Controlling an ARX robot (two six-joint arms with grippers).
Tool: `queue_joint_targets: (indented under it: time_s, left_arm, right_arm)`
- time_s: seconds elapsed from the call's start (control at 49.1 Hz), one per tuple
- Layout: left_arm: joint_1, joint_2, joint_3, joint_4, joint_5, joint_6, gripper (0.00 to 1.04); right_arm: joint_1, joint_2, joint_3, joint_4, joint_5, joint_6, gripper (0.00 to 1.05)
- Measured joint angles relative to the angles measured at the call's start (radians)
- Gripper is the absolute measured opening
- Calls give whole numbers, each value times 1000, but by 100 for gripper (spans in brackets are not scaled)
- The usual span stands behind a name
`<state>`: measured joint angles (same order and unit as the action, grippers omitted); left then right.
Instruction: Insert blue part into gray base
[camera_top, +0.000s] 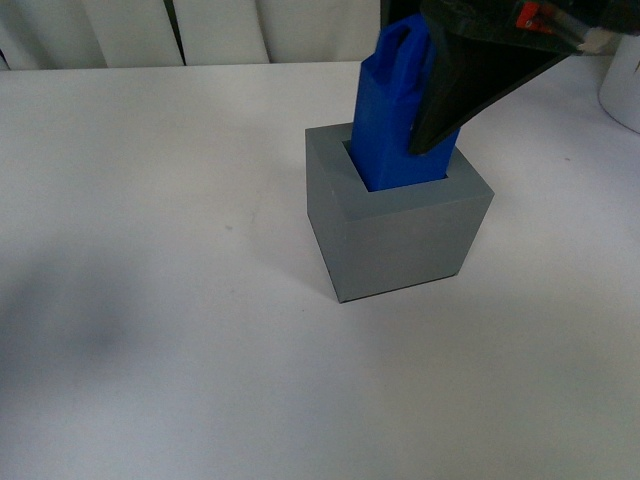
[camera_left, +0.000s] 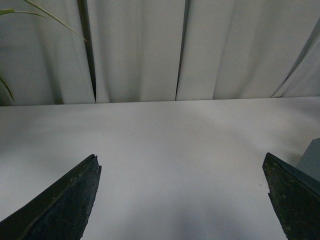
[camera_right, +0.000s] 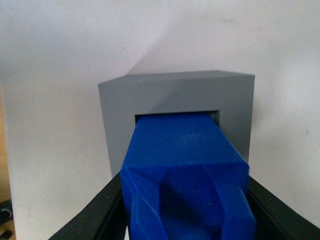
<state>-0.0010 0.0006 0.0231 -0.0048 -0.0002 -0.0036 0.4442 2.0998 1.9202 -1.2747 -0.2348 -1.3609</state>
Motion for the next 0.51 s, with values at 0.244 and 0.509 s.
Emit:
queue_joint_targets:
  time_s: [0.244, 0.509]
  left_arm:
    - [0, 0, 0, 0, 0, 0, 99]
    - [0, 0, 0, 0, 0, 0, 99]
  right_arm:
    - [-32, -67, -55, 69, -125, 54, 99]
    - [-111, -401, -386, 372, -347, 192, 97]
